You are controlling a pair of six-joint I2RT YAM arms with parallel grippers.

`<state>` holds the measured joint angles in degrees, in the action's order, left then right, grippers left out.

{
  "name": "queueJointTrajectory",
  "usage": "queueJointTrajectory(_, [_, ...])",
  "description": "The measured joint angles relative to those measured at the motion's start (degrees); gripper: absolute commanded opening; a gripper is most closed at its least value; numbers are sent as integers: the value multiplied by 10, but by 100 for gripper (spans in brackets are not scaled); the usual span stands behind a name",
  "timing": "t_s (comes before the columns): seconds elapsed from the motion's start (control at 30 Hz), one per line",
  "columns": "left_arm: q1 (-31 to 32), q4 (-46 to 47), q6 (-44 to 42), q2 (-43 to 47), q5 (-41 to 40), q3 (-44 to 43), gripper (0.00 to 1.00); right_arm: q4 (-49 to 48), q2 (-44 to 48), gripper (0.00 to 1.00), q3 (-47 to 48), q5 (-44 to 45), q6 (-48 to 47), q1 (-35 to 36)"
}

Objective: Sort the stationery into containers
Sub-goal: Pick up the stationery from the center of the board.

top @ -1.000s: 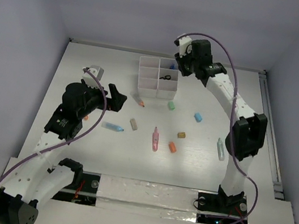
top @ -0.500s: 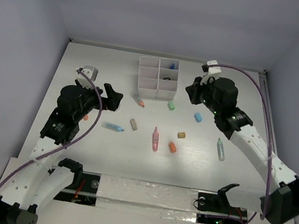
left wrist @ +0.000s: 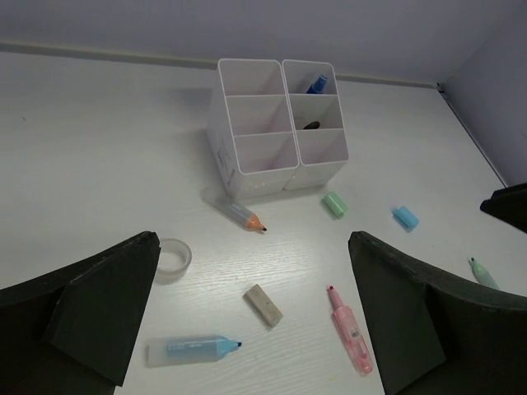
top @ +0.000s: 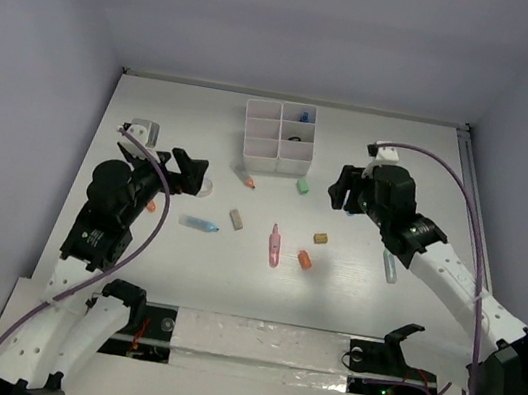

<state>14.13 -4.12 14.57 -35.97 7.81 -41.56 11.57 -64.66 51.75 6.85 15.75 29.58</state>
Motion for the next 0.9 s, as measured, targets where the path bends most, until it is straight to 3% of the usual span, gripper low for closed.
queueJointTrajectory(0.27, [0, 1, -16, 35, -25, 0, 99, -21, -60, 74, -10, -125, 5, -2])
queueJointTrajectory(0.43, [0, 8, -19, 41, -33, 3, 99, -35, -105, 73, -5, -195, -3, 3])
queueJointTrajectory(0.6, [0, 16, -19, 31, -31, 5, 99, -38, -157, 69, 29, -208, -14, 34])
queueJointTrajectory(0.77, [0, 16, -19, 34, -33, 7, 99, -42, -241, 49, 97, -194, -25, 108])
queueJointTrajectory(0.87, [2, 16, -19, 46, -38, 7, 99, -40, -303, 16, 148, -179, -31, 147])
queueJointTrajectory(0.9, [4, 16, -19, 50, -41, 7, 99, -37, -323, 11, 166, -176, -33, 156])
